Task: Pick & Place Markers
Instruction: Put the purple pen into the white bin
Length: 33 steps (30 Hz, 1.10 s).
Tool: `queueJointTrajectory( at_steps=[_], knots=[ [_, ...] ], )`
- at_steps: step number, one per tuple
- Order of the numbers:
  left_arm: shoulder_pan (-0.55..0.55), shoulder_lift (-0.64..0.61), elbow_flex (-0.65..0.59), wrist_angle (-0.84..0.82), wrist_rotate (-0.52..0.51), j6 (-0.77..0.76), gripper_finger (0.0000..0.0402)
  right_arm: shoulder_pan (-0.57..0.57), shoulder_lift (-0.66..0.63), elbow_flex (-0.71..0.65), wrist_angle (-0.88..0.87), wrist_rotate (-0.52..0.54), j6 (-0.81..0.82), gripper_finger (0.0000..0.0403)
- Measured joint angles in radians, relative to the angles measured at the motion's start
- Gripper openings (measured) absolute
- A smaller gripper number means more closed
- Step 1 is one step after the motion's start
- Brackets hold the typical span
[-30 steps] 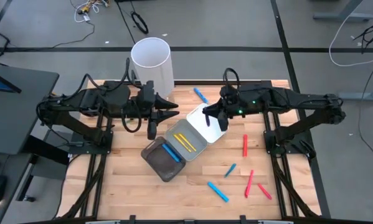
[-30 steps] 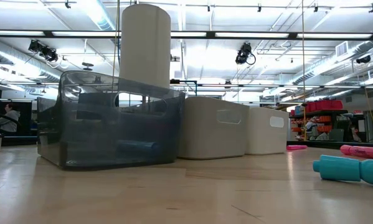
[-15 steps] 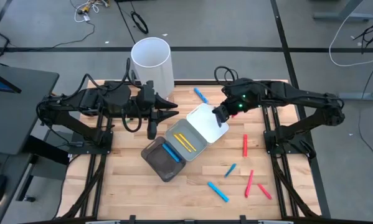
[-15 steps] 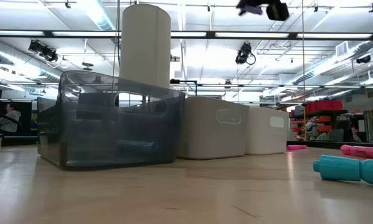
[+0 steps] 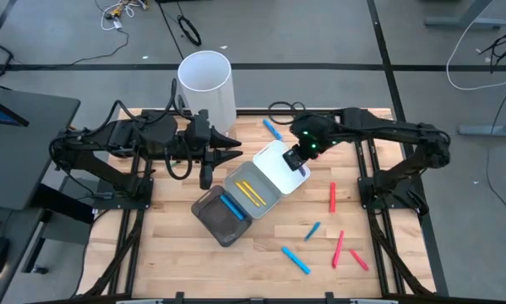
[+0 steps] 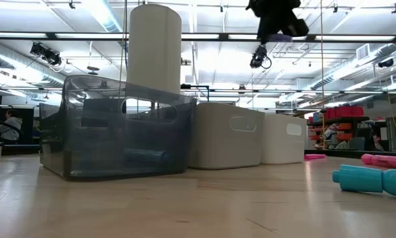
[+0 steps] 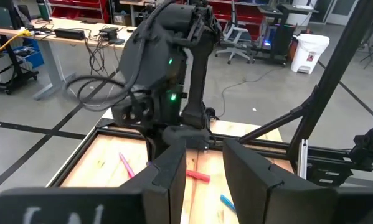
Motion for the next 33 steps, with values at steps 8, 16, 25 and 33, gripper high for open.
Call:
queueJointTrajectory(
  at_steps=[8,16,25,33],
  knots=[
    [0.0,0.0,0.0,0.0,0.0,-0.001,0.0112,-0.036,0.199,0.13,-0.1,0.007,-0.125,0.0019],
    [-0.003,0.0,0.0,0.0,0.03,-0.005,0.0112,-0.065,0.324,0.13,-0.073,0.008,-0.207,0.0019],
    [-0.003,0.0,0.0,0.0,0.052,-0.007,0.0112,-0.074,0.41,0.13,0.001,0.033,-0.241,0.0019],
    [-0.003,0.0,0.0,0.0,0.052,-0.008,0.0112,-0.076,0.481,0.13,0.006,0.037,-0.242,0.0019]
  ],
)
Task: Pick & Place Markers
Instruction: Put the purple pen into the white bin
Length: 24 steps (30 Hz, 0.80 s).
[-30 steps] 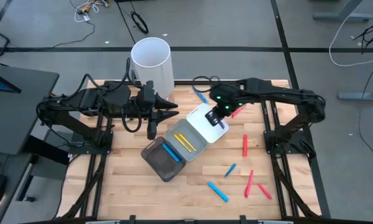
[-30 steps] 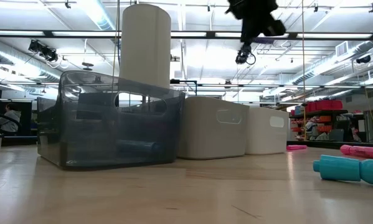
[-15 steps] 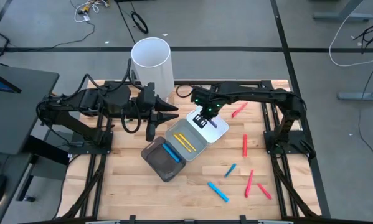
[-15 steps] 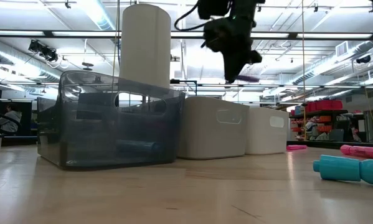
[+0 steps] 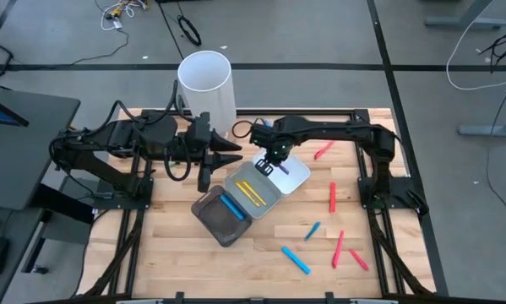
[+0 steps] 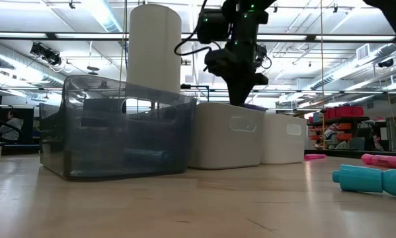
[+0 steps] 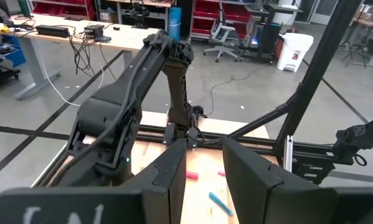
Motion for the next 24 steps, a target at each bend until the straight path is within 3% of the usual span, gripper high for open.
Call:
queueJointTrajectory(
  at_steps=[24],
  knots=[
    [0.0,0.0,0.0,-0.006,0.001,-0.018,0.0112,-0.011,0.13,-0.016,0.046,0.014,-0.018,0.0019]
  ],
)
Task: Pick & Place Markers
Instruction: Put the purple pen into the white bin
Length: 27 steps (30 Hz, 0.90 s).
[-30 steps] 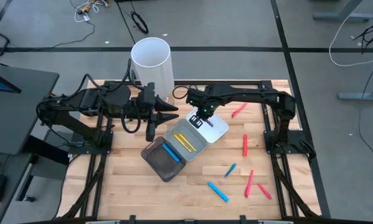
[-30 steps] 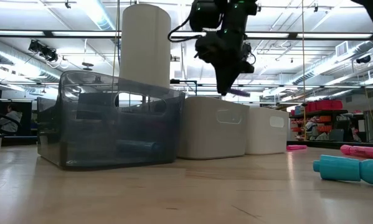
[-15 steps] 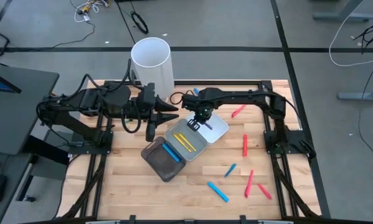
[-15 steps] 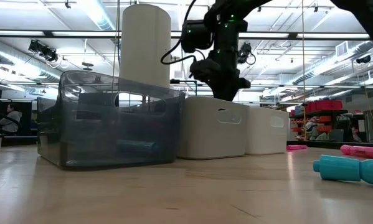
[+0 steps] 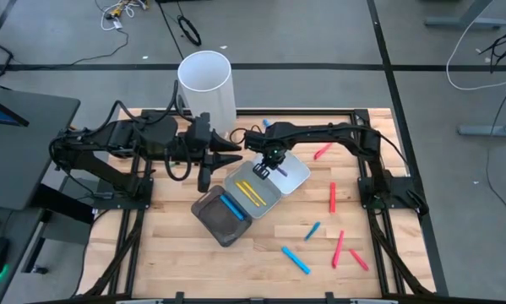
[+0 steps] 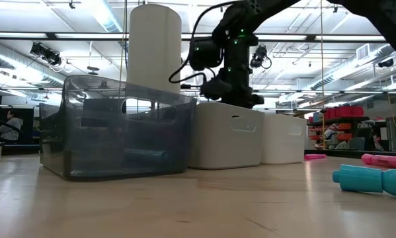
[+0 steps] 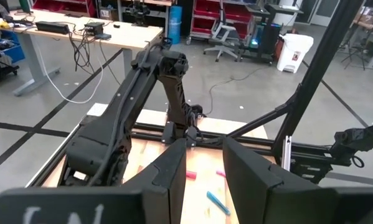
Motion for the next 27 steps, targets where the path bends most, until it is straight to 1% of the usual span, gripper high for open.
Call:
queueJointTrajectory(
  at_steps=[5,15,21,25,27],
  knots=[
    [0.0,0.0,0.0,-0.016,0.0,0.0,0.0112,0.011,0.015,-0.005,0.021,0.0,0.004,0.0019],
    [0.0,-0.005,0.0,-0.019,0.0,0.0,0.0112,0.013,0.026,-0.067,0.051,-0.006,0.036,0.0019],
    [0.0,-0.009,0.0,-0.019,0.0,0.001,0.0112,0.016,0.026,-0.075,0.071,-0.021,0.03,0.0054],
    [0.0,-0.015,0.0,-0.017,0.0,0.001,0.0112,0.016,0.026,-0.075,0.081,-0.031,0.029,0.0066],
    [0.0,-0.013,0.0,-0.019,0.0,0.001,0.0112,0.016,0.026,-0.075,0.091,-0.051,0.013,0.0068]
  ],
)
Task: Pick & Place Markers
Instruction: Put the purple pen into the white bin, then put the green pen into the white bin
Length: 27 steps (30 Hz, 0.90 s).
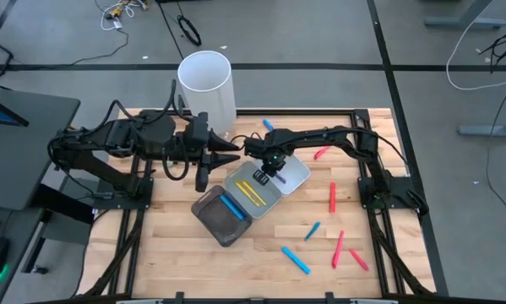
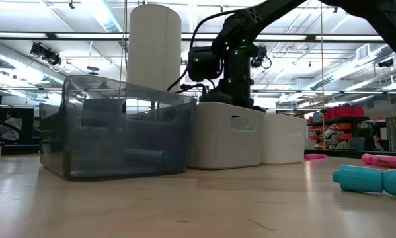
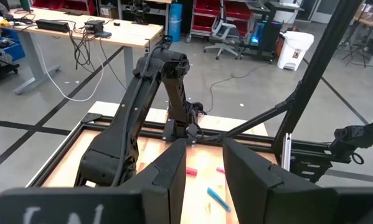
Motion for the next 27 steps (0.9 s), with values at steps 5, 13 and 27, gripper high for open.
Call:
queueJointTrajectory(
  at_steps=[5,13,27],
  knots=[
    [0.0,0.0,0.0,-0.005,0.0,0.0,0.0112,0.0,0.0,0.0,0.013,-0.011,-0.002,0.0071],
    [0.0,0.0,0.0,-0.013,0.0,0.0,0.0112,0.0,0.0,0.0,0.012,-0.007,-0.037,0.0072],
    [0.001,0.0,0.0,-0.012,0.0,0.003,0.0112,-0.011,-0.112,0.005,-0.021,0.003,-0.023,0.0073]
  ],
)
